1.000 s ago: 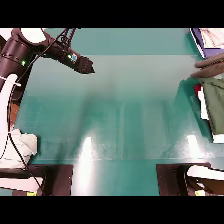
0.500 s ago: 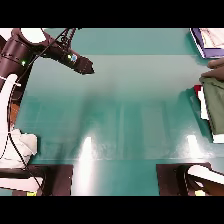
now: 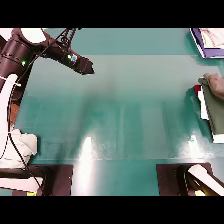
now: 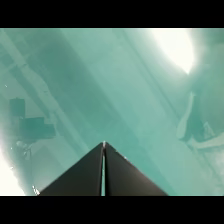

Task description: Fold the shirts.

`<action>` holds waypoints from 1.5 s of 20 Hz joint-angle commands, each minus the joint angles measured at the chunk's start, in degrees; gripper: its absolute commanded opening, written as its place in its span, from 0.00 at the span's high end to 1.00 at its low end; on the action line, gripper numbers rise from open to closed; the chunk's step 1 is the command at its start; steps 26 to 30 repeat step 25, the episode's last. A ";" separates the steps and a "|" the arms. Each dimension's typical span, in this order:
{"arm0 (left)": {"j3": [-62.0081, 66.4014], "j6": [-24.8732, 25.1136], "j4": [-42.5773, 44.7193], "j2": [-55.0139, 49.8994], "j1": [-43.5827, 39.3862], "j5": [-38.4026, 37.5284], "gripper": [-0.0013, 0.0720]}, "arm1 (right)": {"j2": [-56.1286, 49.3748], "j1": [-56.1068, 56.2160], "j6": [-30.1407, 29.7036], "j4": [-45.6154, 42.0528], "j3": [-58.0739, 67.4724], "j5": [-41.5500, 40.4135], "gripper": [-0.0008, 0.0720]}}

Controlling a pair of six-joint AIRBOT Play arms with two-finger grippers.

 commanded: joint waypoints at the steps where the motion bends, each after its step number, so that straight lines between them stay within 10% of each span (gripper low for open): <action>1: 0.00 0.13 -0.02 -0.02 0.00 0.04 0.95 | 3.65 -0.70 2.43 -11.54 -5.57 1.99 0.11; 9: 0.00 0.11 -0.02 -0.02 0.00 1.84 0.95 | 8.81 8.63 3.02 2.34 -6.12 2.05 0.13; 10: 0.00 0.09 -0.04 -0.02 0.00 1.14 0.95 | 9.44 12.07 3.02 4.57 -6.12 1.88 0.21; 13: 0.00 -0.33 -0.44 -0.02 0.00 -0.48 0.95 | 10.88 23.41 2.99 4.37 -6.08 1.42 0.94; 30: 0.02 -0.33 -0.44 -0.02 0.00 0.74 0.95 | 11.34 46.14 3.02 4.44 -6.08 0.61 0.97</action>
